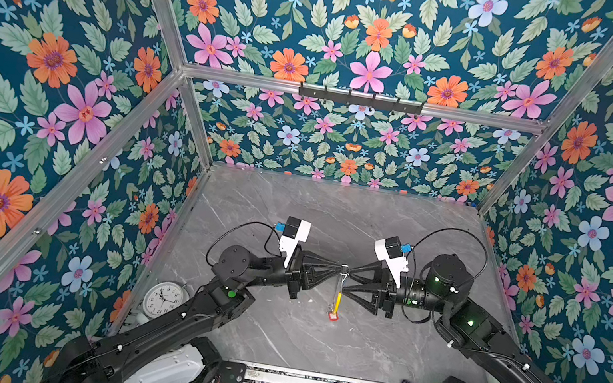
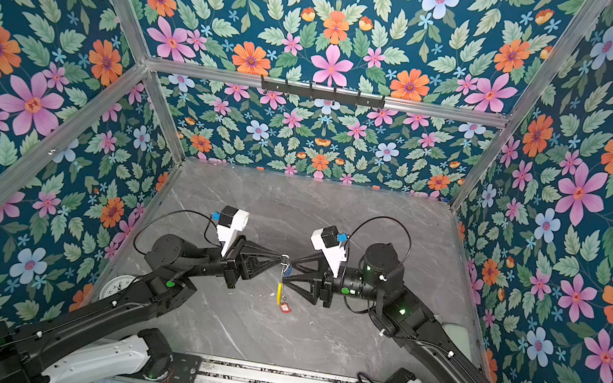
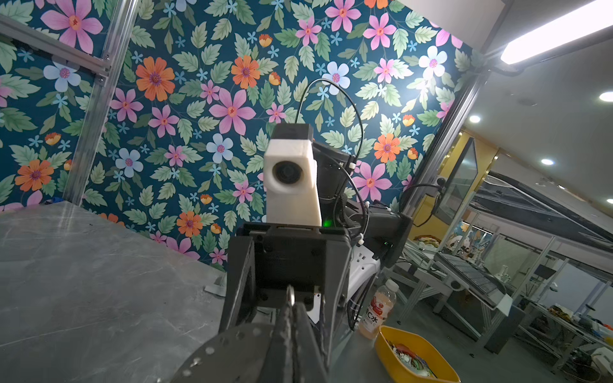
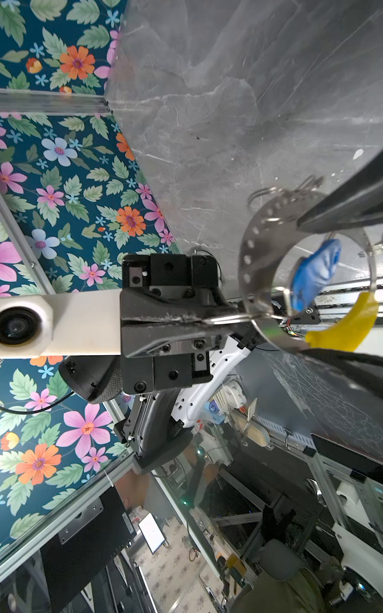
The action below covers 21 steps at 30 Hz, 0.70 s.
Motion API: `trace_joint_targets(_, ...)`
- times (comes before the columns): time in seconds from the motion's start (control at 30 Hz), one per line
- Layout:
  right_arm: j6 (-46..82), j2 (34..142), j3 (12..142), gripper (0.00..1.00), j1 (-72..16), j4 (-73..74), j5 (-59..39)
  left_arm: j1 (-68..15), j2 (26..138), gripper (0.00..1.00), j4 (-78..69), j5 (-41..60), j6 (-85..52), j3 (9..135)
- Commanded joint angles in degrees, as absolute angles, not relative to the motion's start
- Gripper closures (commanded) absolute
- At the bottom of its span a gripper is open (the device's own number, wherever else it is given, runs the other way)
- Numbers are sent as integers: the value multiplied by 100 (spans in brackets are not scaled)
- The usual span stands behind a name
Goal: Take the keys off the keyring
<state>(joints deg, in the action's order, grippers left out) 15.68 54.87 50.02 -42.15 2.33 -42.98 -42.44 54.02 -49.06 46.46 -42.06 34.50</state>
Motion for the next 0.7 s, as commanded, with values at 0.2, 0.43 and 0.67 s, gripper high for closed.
trace_joint_targets(0.2,1426,5612,5089,80,-4251,368,-4218,-4265,5370,100,-5375,4556,-4351,3393)
trace_joint_targets(0.43,1398,5636,5101,100,-4264,313,-4321,-4280,5318,100,-5462,4289,-4384,3298)
trace_joint_targets(0.67,1189,5763,5291,100,-4398,-24,-4445,-4311,5309,100,-5498,4131,-4372,3257)
